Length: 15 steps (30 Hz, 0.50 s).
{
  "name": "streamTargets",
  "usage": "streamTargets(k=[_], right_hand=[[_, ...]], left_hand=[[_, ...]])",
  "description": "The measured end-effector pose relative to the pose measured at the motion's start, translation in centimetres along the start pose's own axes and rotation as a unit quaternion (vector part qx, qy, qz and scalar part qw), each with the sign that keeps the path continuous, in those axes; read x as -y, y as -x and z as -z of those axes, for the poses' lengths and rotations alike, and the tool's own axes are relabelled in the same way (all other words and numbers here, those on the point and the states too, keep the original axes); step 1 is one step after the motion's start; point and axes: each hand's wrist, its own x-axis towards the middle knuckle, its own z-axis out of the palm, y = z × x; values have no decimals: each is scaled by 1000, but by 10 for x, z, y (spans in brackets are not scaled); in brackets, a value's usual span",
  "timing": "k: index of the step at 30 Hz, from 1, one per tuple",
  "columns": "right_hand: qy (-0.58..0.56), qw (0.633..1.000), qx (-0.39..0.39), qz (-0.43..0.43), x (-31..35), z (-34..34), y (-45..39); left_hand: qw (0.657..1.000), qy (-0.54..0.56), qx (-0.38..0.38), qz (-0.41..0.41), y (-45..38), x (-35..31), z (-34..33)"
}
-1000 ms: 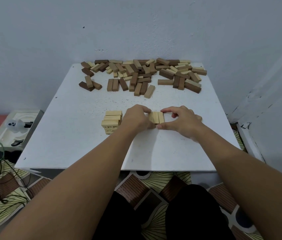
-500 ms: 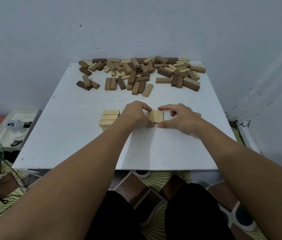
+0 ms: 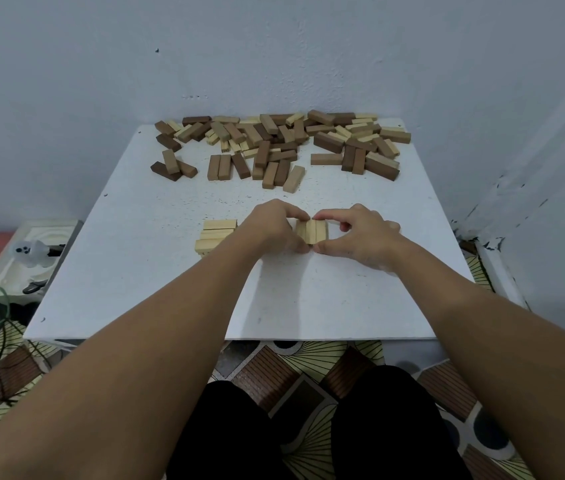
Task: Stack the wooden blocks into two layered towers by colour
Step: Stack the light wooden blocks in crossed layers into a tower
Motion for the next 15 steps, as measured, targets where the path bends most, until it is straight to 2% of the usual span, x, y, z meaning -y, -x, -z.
streamTargets(k=[9, 15], right_hand=[[-73, 993, -59, 76, 28, 6, 5], [-81, 984, -68, 142, 83, -8, 6]], left_hand=[[995, -77, -27, -58, 32, -22, 51], [995, -78, -54, -41, 75, 1, 101]])
